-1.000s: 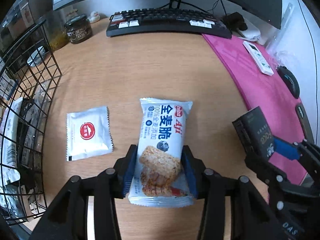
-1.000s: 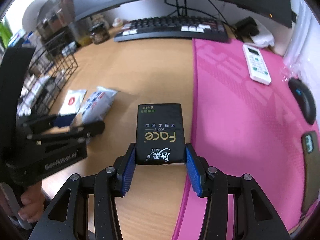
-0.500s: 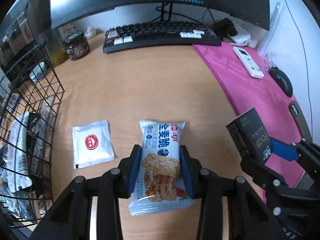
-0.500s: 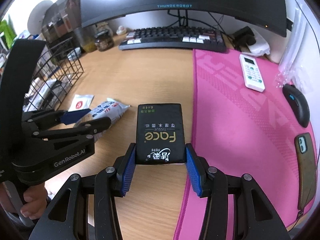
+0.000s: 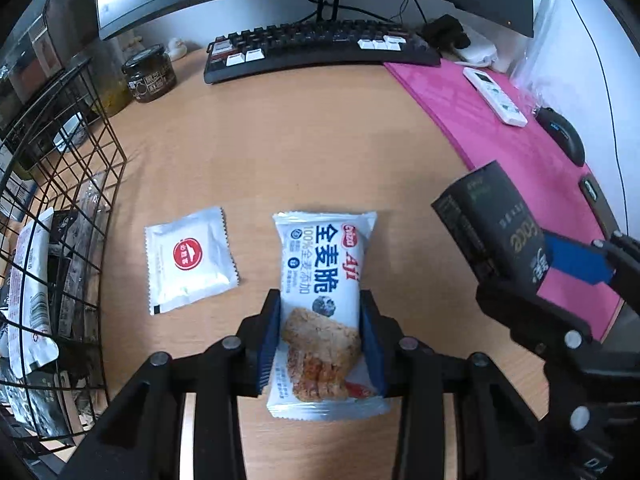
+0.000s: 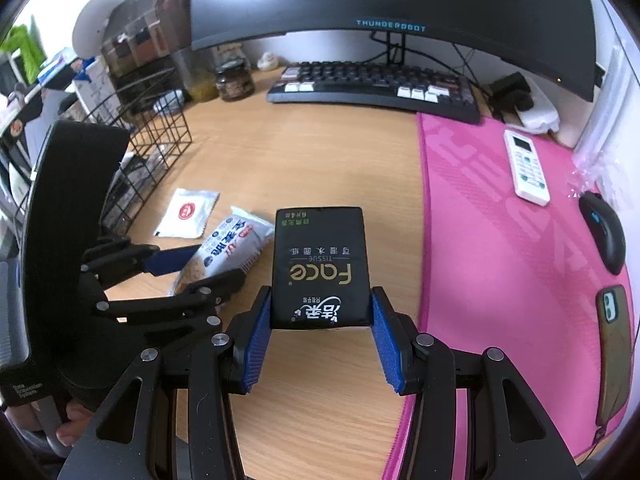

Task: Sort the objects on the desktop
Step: 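Carry the snack bar and tissue pack over the wire basket and open both grippers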

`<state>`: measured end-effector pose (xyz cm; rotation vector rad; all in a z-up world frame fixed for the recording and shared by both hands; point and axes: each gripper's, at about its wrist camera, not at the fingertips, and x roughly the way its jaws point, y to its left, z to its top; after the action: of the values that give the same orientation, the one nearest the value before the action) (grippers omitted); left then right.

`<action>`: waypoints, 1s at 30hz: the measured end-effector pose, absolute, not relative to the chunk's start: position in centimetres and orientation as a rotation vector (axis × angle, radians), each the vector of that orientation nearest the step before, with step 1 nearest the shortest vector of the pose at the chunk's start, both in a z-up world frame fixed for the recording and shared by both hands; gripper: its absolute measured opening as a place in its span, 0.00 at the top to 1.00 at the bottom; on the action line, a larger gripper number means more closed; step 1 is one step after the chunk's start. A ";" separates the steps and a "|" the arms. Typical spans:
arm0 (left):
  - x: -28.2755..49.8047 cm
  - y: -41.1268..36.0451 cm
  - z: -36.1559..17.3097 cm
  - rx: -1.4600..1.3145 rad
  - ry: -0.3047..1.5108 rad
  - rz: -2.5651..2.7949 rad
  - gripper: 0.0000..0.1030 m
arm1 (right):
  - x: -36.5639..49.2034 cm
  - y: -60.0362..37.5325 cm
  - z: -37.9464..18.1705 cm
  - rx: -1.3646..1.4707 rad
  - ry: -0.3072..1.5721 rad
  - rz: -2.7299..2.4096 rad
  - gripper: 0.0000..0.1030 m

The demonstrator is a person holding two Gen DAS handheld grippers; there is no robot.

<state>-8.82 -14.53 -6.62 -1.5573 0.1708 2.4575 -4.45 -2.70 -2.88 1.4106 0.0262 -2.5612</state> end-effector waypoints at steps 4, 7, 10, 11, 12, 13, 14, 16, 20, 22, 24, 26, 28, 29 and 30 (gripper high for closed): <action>-9.2 -14.5 -7.1 -1.564 0.175 2.456 0.57 | -4.8 -2.5 -3.4 1.424 0.018 -2.548 0.54; -9.4 -14.2 -7.5 -1.565 0.191 2.461 0.47 | -5.0 -2.2 -3.8 1.438 0.006 -2.538 0.54; -9.7 -14.2 -7.6 -1.563 0.185 2.468 0.43 | -5.2 -2.1 -4.2 1.449 -0.002 -2.531 0.54; -9.7 -14.1 -7.6 -1.561 0.186 2.468 0.46 | -5.2 -2.0 -4.3 1.451 -0.003 -2.531 0.54; -9.7 -14.1 -7.5 -1.556 0.186 2.470 0.63 | -5.2 -1.9 -4.3 1.453 -0.006 -2.531 0.54; -9.7 -14.1 -7.4 -1.561 0.189 2.470 0.63 | -5.2 -1.8 -4.3 1.454 -0.010 -2.532 0.54; -9.8 -14.1 -7.4 -1.565 0.188 2.465 0.63 | -5.2 -1.8 -4.3 1.453 -0.014 -2.533 0.54; -9.6 -14.2 -7.0 -1.554 0.187 2.472 0.63 | -5.2 -1.8 -4.1 1.448 -0.018 -2.537 0.54; -8.4 -15.0 -3.8 -1.446 0.189 2.561 0.63 | -5.2 -2.3 -2.9 1.412 -0.013 -2.547 0.54; -7.4 -15.7 -1.4 -1.364 0.190 2.624 0.63 | -5.2 -2.8 -1.9 1.380 -0.010 -2.551 0.54; -6.5 -16.9 0.7 -1.297 0.172 2.687 0.63 | -5.3 -3.8 -0.5 1.332 -0.012 -2.548 0.54; -5.6 -18.3 2.6 -1.231 0.165 2.764 0.63 | -5.5 -5.2 0.8 1.287 0.008 -2.539 0.54; -4.8 -20.3 4.4 -1.174 0.170 2.860 0.63 | -5.6 -7.5 2.3 1.230 0.042 -2.517 0.54; -4.7 -21.2 5.0 -1.160 0.165 2.891 0.63 | -5.5 -8.6 2.9 1.205 0.061 -2.505 0.54; -4.5 -22.3 5.6 -1.152 0.152 2.918 0.63 | -5.5 -9.9 3.5 1.179 0.080 -2.491 0.54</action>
<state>-4.52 -22.31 5.56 -1.1525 0.1518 2.9178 -5.54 -9.91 3.51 1.1794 0.0802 -2.4905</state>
